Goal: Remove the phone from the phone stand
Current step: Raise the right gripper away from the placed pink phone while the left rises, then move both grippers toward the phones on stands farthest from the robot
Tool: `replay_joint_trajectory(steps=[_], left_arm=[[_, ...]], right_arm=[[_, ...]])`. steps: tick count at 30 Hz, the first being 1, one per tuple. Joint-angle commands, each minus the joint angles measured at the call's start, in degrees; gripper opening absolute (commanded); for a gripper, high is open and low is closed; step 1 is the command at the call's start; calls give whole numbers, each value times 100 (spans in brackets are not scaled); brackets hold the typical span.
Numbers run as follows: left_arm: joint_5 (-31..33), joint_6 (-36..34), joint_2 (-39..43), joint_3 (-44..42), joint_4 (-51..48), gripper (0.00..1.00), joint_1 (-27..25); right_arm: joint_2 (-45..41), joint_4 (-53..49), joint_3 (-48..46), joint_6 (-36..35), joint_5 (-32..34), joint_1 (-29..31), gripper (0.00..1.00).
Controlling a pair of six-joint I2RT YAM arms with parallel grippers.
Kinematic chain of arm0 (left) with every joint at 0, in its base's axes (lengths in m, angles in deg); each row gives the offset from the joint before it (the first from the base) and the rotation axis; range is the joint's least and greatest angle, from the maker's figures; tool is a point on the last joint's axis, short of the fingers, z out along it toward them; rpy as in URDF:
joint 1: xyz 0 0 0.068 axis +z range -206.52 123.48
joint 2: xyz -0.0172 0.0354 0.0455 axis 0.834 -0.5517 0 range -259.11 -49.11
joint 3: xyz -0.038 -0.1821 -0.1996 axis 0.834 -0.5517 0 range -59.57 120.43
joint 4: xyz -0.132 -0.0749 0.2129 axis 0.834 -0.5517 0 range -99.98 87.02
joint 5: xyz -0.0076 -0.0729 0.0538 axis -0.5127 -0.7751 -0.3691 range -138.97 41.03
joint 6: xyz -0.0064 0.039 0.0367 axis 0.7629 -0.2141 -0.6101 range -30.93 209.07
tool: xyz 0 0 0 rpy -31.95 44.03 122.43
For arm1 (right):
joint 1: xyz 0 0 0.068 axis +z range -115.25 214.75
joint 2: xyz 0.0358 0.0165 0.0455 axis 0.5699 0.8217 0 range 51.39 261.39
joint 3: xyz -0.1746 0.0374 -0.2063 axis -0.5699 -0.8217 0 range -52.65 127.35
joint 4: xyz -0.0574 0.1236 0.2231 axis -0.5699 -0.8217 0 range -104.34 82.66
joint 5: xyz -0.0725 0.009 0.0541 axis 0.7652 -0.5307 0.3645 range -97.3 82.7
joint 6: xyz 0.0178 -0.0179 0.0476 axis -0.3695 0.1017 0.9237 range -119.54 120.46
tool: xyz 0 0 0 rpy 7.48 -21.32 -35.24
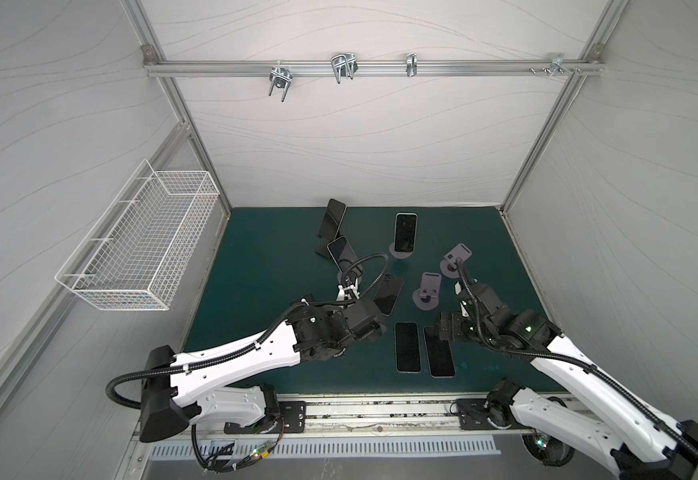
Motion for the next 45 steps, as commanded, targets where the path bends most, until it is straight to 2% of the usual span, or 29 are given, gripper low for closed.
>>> replay_joint_trajectory(steps=[1,23,36,42,45], left_arm=[[238,-84,199,154,-82,99,234],[-246,-819,-155,253,538,99,1370],[-119,-975,-582,933,785,99,1930],[14,-970,-1160,1520,843,99,2357],[17,-1023,-1475,1792,885,99,2486]], right_arm=[[-59,-256,214,20,49,69,96],[499,398,994,-303,623,124,94],[539,1471,1275,-789,1023,126,90],[1082,1830,1573,-965,1174,107,89],[1477,2154,1685,-1232,1022,17,89]])
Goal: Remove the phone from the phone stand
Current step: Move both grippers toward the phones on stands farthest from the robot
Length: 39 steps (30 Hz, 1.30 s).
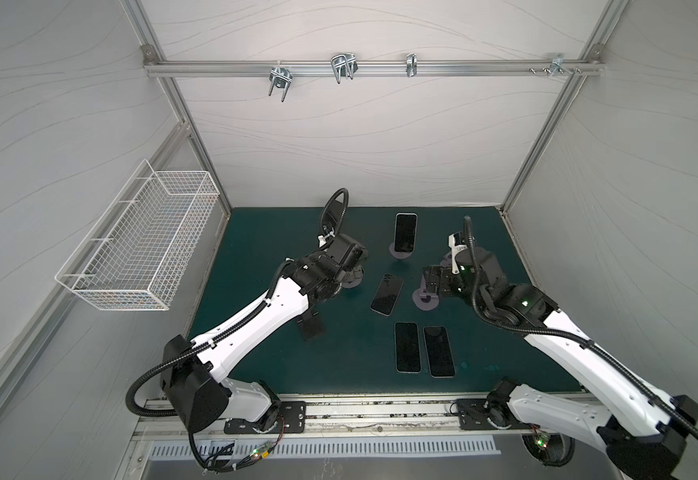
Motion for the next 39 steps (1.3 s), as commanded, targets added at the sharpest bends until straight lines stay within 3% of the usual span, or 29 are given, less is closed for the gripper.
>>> replay_joint_trajectory(steps=[1,6,9,16,21,29,39], left_arm=[[171,-79,-323,447,198,99,152],[333,-272,-859,812,374,99,315],[491,-340,-1172,1140,270,99,451],[834,454,-1504,1726,-606,99,530],[1006,1322,-1371,1712,-1427,99,531],[906,2513,-1056,1312,-2053,99,525],[528,2562,-1601,1846,-2013,99,526]], right_arm=[[399,568,154,-435,-80,-109,90],[892,1268,261,-900,-725,-492,91],[1240,1369,548,-837,-729,-569,90],[1751,1258,1087,-316,-1189,-597,89],[2002,589,1639,248,-1710,-755,88],[1924,-456,1846,292,-2600,-790,88],[1692,-724,1667,106,-3097,-807,88]])
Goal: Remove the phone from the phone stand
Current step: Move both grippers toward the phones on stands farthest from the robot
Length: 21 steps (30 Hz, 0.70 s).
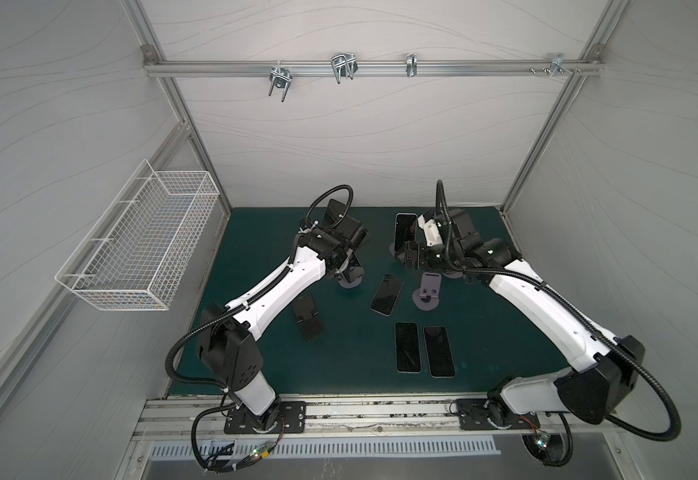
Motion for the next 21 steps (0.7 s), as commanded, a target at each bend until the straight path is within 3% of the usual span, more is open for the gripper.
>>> replay_joint_trajectory(steps=[1,14,21], left_arm=[[-95,190,-209,427,-114,99,10],[-187,380,-612,894,-425,99,13],[-38,397,-637,1265,-618,99,9]], right_arm=[[-194,-332,35,-82,-312,-24,88],[-480,-842,592,-519,-597,-170,88],[-792,-848,312,-376,-856,-310,88]])
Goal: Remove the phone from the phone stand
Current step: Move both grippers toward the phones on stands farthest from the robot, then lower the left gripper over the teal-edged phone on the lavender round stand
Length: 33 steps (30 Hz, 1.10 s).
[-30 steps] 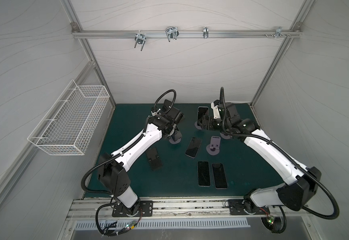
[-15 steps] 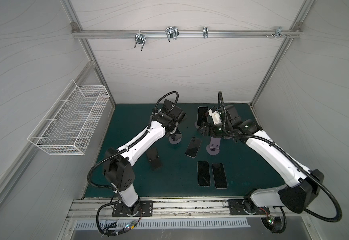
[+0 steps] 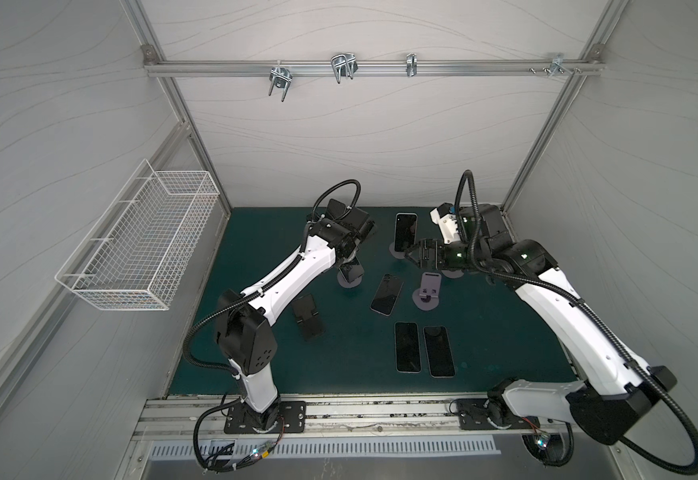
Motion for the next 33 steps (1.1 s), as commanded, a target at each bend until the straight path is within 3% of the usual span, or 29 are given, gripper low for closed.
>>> replay_joint_trajectory(steps=[1,12,33], left_arm=[[200,89,-29,422,-276,99,9],[-72,231,-323,1102,-634,99,-28],[-376,351,-1080,1996,-1237,98,-276]], right_arm=[[-108,-234,-133,49,-299,-60,87],[-17,156,-245,348,-762,-127,79],[-291,223,-489,391,-1139,-384,79]])
